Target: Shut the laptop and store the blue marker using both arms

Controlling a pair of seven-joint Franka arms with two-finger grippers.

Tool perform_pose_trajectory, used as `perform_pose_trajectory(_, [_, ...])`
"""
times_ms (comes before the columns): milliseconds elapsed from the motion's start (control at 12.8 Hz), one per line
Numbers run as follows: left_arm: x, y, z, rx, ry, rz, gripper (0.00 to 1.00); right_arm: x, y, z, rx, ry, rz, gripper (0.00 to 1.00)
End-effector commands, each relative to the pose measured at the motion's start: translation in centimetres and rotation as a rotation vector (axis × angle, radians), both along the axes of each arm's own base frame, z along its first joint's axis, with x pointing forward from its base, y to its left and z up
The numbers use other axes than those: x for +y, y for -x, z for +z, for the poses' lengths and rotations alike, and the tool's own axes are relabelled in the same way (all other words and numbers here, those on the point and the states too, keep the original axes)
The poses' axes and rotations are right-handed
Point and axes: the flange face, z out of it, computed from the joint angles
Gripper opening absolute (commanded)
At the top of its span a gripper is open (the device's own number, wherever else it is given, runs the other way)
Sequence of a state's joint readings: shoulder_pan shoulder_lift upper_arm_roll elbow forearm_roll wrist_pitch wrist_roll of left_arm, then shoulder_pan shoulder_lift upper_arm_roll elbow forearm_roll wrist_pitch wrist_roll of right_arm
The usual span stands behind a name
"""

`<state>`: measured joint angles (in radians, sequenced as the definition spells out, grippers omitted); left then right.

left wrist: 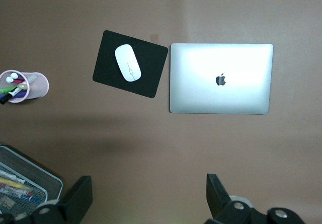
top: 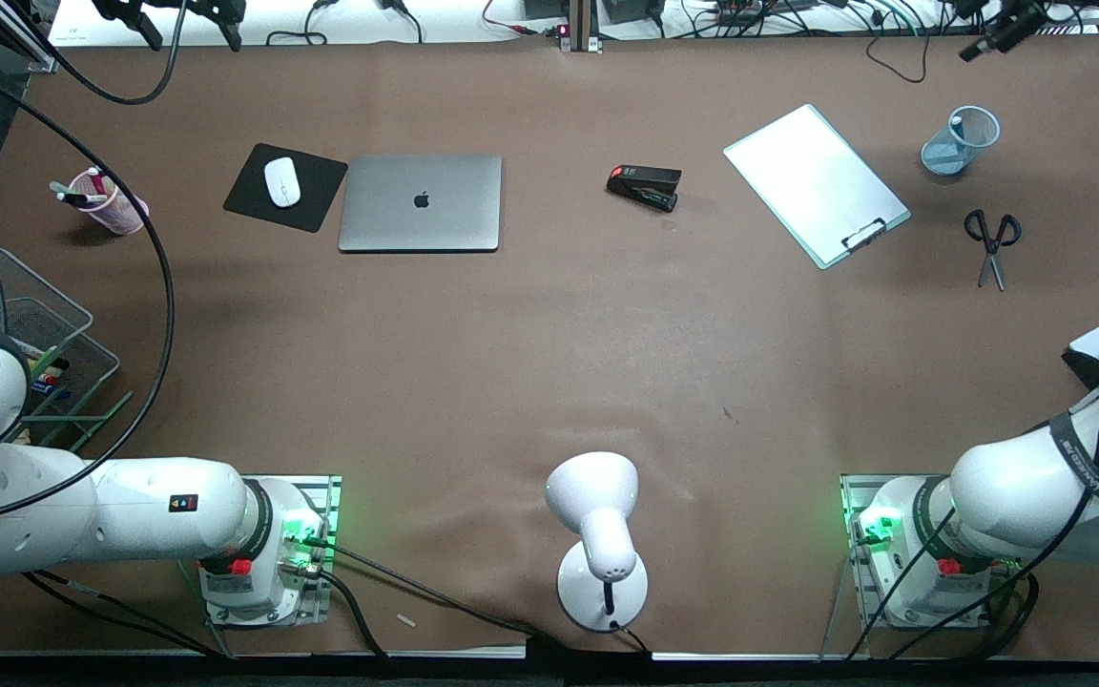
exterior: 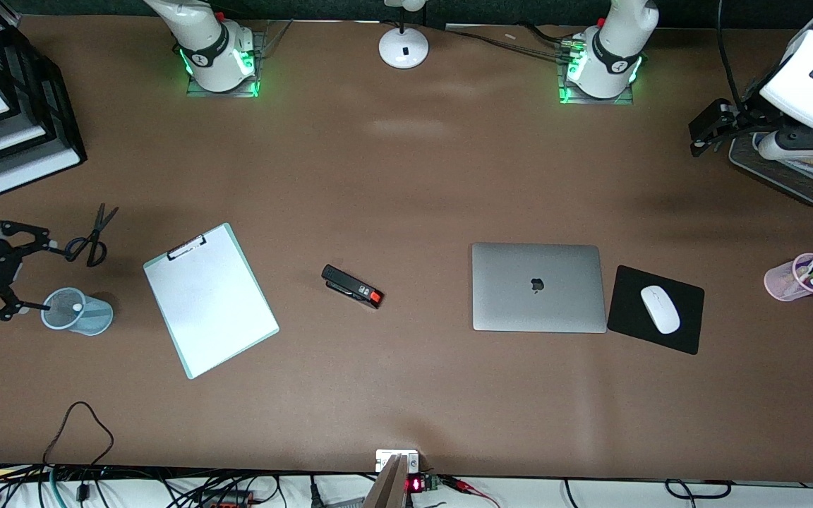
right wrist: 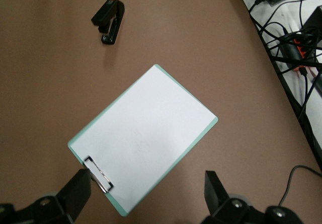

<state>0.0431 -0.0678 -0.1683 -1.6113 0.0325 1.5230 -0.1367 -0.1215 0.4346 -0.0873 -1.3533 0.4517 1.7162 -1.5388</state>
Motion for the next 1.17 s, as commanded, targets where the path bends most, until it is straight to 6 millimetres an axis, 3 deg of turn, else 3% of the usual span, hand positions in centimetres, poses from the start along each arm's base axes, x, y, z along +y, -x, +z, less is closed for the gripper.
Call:
perform_pose_trajectory(0, [0.7, 0.1, -0.6, -0.008, 0.019, -0.005, 1.0, 5.1, 1.3, 2.5, 0.084, 0.07, -0.157, 1.0])
perform_pose_trajectory(156, [0.9, 0.2, -1.4, 0.005, 0.029, 0.0, 1.0, 8.2, 1.6, 3.6, 0.119, 0.117, -0.246, 1.0])
perform_pose_trajectory(312, [1.0, 0.3, -1.4, 0.002, 0.029, 0.002, 1.0, 9.6, 1.9, 3.3, 0.176, 0.128, -0.362, 1.0])
perform_pose_trajectory(547, [0.5, 0.6, -1.5, 0.004, 0.028, -0.006, 1.0, 11.8, 3.3, 4.0, 0.339, 0.143, -0.651, 1.0])
perform_pose_trajectory(781, [0.4, 0.7, -1.4, 0.004, 0.044, -0.01, 1.0, 13.9, 4.3, 4.0, 0.416, 0.316, -0.985, 1.0])
perform_pose_trajectory(1016, [2.6, 0.6, -1.5, -0.003, 0.08, -0.072, 1.0, 14.4, 5.6, 4.7, 0.472, 0.42, -1.252, 1.0])
perform_pose_trajectory(1094, [2.6, 0.6, -1.5, -0.003, 0.08, -0.069, 1.0, 14.5, 6.5, 6.1, 0.446, 0.472, -1.286, 1.0])
